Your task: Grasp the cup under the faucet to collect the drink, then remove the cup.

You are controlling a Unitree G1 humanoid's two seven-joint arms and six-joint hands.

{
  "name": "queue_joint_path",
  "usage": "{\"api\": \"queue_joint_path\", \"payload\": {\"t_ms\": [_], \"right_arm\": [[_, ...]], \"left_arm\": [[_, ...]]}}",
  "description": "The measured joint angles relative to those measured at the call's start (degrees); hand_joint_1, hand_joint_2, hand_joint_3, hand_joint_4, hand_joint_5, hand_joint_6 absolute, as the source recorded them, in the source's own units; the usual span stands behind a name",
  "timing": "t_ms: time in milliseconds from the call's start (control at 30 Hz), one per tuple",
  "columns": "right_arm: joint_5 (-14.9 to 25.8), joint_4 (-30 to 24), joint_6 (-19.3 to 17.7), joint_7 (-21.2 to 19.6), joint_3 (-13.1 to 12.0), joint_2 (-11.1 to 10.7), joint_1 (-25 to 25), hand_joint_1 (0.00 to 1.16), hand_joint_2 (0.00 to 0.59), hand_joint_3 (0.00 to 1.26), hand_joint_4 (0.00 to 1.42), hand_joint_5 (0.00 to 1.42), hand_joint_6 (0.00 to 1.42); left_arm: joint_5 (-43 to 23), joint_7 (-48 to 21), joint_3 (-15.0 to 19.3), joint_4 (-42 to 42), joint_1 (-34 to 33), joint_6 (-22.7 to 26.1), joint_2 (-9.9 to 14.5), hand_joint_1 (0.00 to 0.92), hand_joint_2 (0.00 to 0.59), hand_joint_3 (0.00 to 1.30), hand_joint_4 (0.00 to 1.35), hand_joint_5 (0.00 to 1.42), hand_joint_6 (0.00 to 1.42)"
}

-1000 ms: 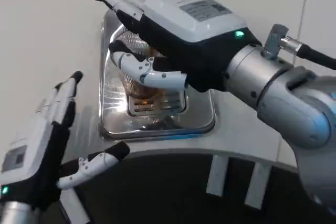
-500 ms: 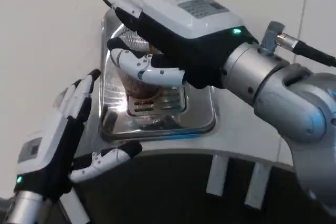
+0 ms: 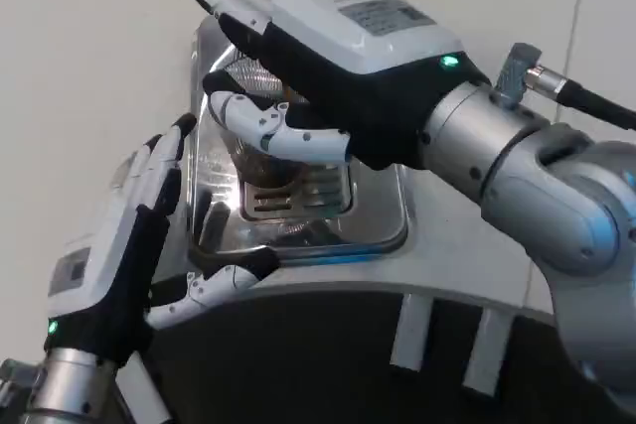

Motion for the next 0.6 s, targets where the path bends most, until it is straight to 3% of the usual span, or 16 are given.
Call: {"api": "queue_joint_path", "payload": {"t_ms": [233,333,600], "right_arm": [[0.2,-1.9,-0.1,-3.9,-3.2,1.8,4.4,0.00,0.586,0.00,0.00,0.00,0.00],[-0.8,-4.0,0.3,-6.4,-5.2,2.5,7.3,0.00,0.586,0.00,0.00,0.00,0.00],[-2.4,-6.7,3.1,-7.7,-11.9,2.4,12.4,0.00,0.586,0.00,0.00,0.00,0.00]], "left_arm": [[0.0,0.0,-0.5,0.8,-1.1,0.0,-0.1,0.107,0.012,0.00,0.00,0.00,0.00],[0.0,0.0,-0.7,1.1,-1.4,0.0,-0.1,0.106,0.010,0.00,0.00,0.00,0.00],[0.1,0.0,-2.0,1.9,-2.4,0.0,-0.2,0.094,0.006,0.00,0.00,0.00,0.00]]}}
